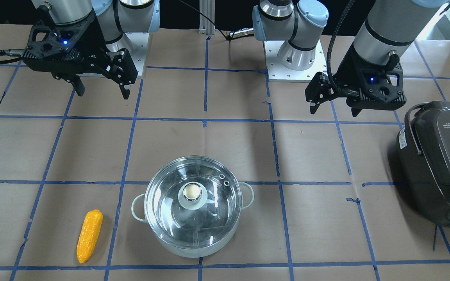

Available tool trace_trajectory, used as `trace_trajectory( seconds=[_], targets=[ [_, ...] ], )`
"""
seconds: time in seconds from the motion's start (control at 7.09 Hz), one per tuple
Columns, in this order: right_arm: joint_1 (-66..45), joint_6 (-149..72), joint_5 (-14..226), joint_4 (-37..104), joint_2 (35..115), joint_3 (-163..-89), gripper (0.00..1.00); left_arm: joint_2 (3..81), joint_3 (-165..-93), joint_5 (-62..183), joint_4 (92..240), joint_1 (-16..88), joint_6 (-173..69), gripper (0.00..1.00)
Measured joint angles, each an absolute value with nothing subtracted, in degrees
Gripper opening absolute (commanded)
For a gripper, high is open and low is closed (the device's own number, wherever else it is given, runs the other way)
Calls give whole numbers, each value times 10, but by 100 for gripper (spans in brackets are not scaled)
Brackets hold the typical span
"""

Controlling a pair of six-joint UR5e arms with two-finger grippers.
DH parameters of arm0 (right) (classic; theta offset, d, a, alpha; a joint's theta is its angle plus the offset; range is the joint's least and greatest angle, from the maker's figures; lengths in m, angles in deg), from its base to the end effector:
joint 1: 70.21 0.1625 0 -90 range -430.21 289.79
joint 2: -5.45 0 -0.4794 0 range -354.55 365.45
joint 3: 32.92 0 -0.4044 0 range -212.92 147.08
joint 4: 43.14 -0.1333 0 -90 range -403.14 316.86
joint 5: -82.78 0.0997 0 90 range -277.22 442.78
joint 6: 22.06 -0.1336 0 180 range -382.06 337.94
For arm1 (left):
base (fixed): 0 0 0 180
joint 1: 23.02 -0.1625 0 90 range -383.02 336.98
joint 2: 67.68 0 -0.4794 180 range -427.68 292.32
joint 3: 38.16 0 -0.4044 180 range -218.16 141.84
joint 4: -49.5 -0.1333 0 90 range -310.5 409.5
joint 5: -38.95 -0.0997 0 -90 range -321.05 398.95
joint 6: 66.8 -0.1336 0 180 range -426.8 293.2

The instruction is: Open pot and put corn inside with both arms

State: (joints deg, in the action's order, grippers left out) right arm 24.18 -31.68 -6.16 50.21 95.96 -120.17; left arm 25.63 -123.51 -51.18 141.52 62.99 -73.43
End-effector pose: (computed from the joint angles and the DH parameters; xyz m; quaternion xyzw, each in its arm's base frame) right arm 0.1747 -0.5020 0.5437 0.0450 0.9973 -0.0561 0.0162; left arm -0.0958 -0.5380 0.5158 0.0230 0.9997 0.0060 0.0006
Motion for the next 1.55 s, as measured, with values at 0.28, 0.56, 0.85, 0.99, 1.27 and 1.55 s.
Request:
trace_trajectory(
  seconds=[0.28,0.56,0.85,0.99,1.27,1.55],
  targets=[
    [242,-317,-62,501,960,-1202,100,258,-1235,-513,1415,640,-733,100],
    [242,-316,-62,501,960,-1202,100,258,-1235,-513,1414,644,-733,100],
    [242,-314,-62,501,960,-1202,100,262,-1230,-509,1414,643,-727,100],
    [242,-313,-62,501,960,-1202,100,272,-1217,-501,1414,643,-714,100],
    [242,-313,-62,501,960,-1202,100,303,-1176,-490,1409,665,-693,100],
    [242,-313,-62,501,960,-1202,100,369,-1120,-488,1380,730,-622,100]
  ],
)
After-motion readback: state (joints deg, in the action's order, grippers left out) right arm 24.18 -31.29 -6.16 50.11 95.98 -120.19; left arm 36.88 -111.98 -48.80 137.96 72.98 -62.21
